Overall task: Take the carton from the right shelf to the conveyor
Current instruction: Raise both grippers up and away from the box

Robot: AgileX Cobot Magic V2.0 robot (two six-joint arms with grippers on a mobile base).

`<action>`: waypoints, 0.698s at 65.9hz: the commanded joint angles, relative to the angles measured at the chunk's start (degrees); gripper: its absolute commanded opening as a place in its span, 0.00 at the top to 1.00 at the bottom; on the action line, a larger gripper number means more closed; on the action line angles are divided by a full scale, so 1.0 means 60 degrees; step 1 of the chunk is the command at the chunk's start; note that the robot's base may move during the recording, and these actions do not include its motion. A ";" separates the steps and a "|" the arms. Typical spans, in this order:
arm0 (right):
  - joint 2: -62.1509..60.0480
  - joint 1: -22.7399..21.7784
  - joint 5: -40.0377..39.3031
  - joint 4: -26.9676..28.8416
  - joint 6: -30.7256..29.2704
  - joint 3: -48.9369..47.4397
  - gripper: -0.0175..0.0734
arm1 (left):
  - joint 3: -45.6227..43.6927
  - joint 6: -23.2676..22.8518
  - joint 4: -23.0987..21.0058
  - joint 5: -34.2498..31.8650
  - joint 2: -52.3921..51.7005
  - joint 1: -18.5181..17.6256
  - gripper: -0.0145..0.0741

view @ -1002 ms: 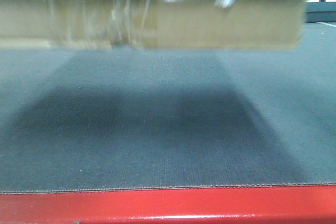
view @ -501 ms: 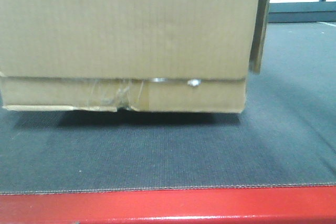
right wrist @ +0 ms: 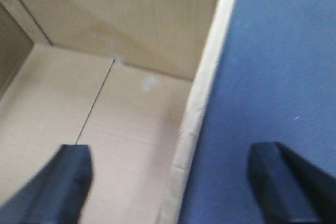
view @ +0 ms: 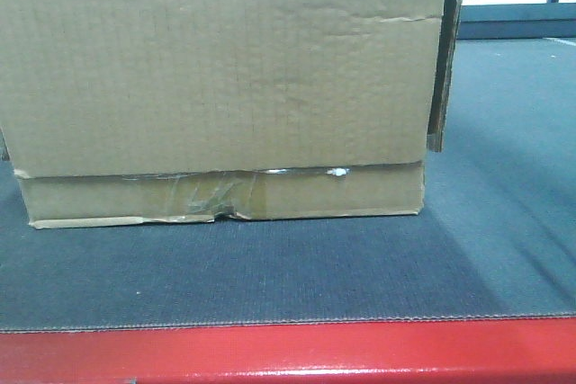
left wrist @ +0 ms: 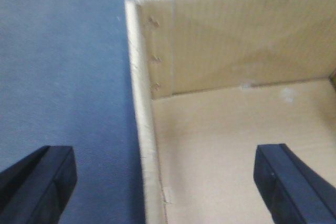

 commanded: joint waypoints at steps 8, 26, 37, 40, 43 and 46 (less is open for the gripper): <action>-0.1423 -0.0781 0.0501 -0.0044 -0.0067 -0.0158 0.75 | -0.0167 0.0074 0.0161 0.1069 -0.1192 -0.0007 0.50; -0.2913 -0.2394 0.1040 -0.0067 -0.0067 0.1252 0.88 | 0.1331 0.0074 0.0589 0.1085 -0.2844 -0.0007 0.81; -0.4312 -0.2810 -0.0154 -0.0514 -0.0067 0.3964 0.88 | 0.3323 0.0040 0.0267 0.0345 -0.3816 0.0399 0.82; -0.4780 -0.2810 -0.0595 -0.0559 -0.0067 0.4857 0.88 | 0.3977 0.0040 -0.0043 0.0042 -0.4135 0.0732 0.82; -0.5108 -0.2810 -0.0944 -0.0559 -0.0067 0.5601 0.88 | 0.4534 0.0040 -0.0306 -0.0236 -0.4432 0.1043 0.82; -0.5517 -0.2810 -0.1219 -0.0559 -0.0067 0.6184 0.88 | 0.5083 0.0040 -0.0575 -0.0539 -0.4747 0.1334 0.82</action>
